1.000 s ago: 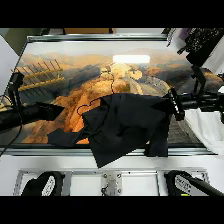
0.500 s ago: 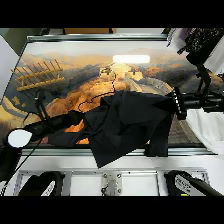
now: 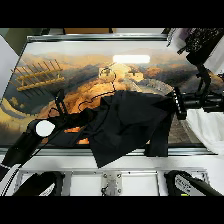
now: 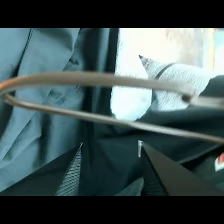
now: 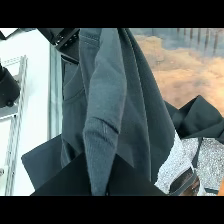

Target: Fold the clothes and pants, and hang the long-sleeved shirts on hangers.

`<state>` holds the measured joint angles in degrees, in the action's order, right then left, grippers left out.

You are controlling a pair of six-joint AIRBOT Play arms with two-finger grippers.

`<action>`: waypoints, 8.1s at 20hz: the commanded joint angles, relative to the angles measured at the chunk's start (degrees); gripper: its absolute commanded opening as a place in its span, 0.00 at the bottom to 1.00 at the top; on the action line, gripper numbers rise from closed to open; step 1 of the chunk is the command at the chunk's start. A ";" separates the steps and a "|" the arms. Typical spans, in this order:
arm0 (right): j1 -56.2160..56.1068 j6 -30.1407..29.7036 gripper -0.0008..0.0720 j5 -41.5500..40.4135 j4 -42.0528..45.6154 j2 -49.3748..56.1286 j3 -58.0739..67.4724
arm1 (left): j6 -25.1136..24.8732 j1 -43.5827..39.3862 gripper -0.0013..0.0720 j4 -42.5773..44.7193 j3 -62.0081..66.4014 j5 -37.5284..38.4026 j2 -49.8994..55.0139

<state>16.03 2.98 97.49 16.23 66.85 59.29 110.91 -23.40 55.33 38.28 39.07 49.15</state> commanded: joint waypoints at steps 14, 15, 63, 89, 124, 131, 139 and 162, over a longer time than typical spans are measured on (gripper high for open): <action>0.02 2.38 0.02 -1.70 -0.02 -0.04 0.07 | -1.16 -0.44 0.54 -8.37 0.04 10.40 -3.19; 0.00 2.38 0.02 -1.70 -0.02 -0.04 0.07 | -1.16 -0.52 0.54 -8.96 0.04 10.47 -2.49; -0.15 19.12 0.02 -4.48 -4.07 -14.99 0.07 | -11.13 9.44 0.04 -2.16 2.45 15.63 4.33; -0.17 22.69 0.02 -10.45 -18.05 -13.99 0.04 | -14.05 9.44 0.04 0.15 7.06 17.49 2.84; -7.21 26.91 0.02 -5.53 -5.09 -13.46 -0.09 | -21.75 16.68 0.04 0.76 42.23 34.10 8.13; -9.22 26.38 0.02 -5.95 -6.29 -12.76 -0.13 | -20.87 17.44 0.04 5.60 61.46 42.51 18.80; -9.14 25.24 0.02 -13.62 -15.30 -12.79 -0.11 | -20.04 20.41 0.03 6.64 80.78 49.90 22.91; -12.13 27.89 0.02 -9.18 -19.52 -12.83 -0.09 | -21.68 23.50 0.78 -9.99 73.92 48.85 22.53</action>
<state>3.95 30.94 88.92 -2.68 54.02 59.13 89.41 -0.16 55.05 114.50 86.87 71.79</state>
